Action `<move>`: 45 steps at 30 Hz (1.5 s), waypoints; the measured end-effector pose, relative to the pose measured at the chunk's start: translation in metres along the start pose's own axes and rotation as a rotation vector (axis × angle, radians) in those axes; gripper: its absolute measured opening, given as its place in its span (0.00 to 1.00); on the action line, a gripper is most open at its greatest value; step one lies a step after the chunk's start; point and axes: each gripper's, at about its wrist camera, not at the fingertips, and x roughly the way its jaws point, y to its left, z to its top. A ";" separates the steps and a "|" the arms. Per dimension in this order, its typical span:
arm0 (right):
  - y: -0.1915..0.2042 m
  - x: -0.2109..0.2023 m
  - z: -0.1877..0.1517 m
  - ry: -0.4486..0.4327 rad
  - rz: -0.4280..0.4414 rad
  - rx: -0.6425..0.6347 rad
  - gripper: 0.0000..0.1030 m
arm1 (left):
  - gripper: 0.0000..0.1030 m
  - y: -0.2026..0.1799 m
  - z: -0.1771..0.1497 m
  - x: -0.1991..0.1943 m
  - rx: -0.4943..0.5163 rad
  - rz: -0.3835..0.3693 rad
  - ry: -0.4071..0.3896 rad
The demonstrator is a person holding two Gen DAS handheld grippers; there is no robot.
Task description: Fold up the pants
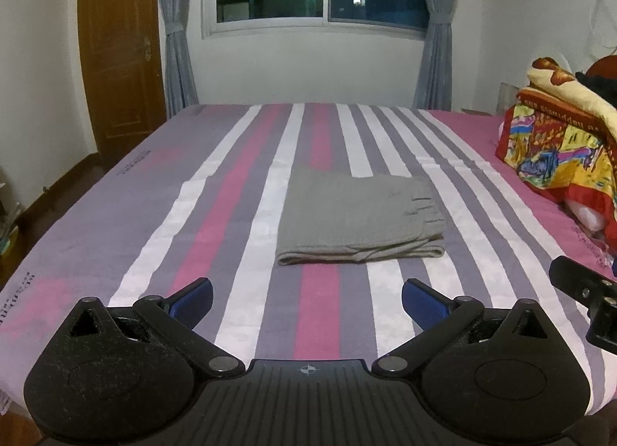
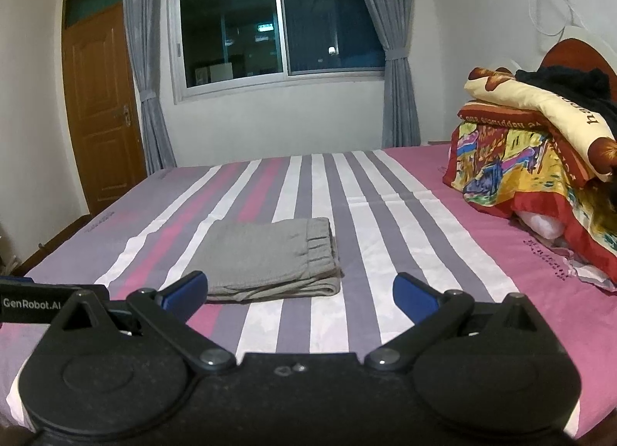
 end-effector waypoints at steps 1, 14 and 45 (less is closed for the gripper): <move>0.001 -0.001 0.000 -0.003 0.001 -0.001 1.00 | 1.00 0.000 0.000 -0.001 -0.002 -0.001 -0.001; -0.001 -0.006 0.003 -0.005 0.005 0.008 1.00 | 1.00 -0.006 0.002 -0.004 0.022 0.000 -0.004; -0.001 0.008 0.001 0.026 0.015 0.010 1.00 | 1.00 -0.016 0.007 0.010 0.050 -0.008 0.009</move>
